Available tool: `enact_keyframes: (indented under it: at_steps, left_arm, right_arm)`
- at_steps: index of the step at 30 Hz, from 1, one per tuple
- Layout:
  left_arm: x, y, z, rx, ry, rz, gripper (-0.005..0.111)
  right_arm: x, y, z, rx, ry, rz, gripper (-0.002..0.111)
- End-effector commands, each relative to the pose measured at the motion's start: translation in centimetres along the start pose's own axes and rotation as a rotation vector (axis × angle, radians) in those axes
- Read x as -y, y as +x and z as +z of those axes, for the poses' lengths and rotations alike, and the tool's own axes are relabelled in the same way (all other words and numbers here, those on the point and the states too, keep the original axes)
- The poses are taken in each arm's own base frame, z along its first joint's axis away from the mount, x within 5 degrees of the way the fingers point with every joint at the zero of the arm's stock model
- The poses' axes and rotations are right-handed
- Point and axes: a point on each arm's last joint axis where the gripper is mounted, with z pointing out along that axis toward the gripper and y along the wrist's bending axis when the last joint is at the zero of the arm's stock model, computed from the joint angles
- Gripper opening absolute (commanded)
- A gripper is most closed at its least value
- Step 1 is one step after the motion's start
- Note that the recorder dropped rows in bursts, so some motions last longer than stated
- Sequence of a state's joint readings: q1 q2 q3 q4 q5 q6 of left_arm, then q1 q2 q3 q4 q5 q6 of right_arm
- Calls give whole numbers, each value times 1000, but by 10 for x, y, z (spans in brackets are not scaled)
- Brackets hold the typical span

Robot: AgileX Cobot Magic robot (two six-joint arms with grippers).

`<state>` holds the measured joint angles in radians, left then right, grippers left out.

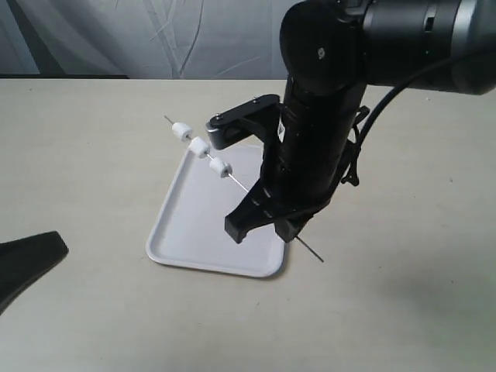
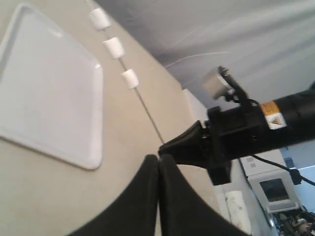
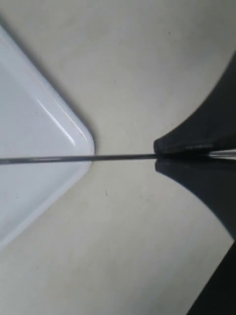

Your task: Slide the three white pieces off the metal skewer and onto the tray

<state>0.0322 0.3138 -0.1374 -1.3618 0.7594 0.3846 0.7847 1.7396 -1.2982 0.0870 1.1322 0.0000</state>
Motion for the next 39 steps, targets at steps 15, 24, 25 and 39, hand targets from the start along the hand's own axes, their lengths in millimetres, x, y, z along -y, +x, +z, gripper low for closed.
enact_keyframes:
  at_steps: [15,24,25,39]
  left_arm:
    - [-59,-25,66,-219,-206,-217,9]
    - [-60,-34,75,-226,-216,-224,42]
    - [-58,-38,76,-220,-209,-216,41]
    - [-67,-55,114,-380,-68,-91,20]
  right_arm:
    - [-29,26,25,-73,44,60,-1]
    - [-30,24,25,-46,32,70,-1]
    - [-30,24,25,-44,32,70,-1]
    - [-35,18,25,21,-20,131,-1]
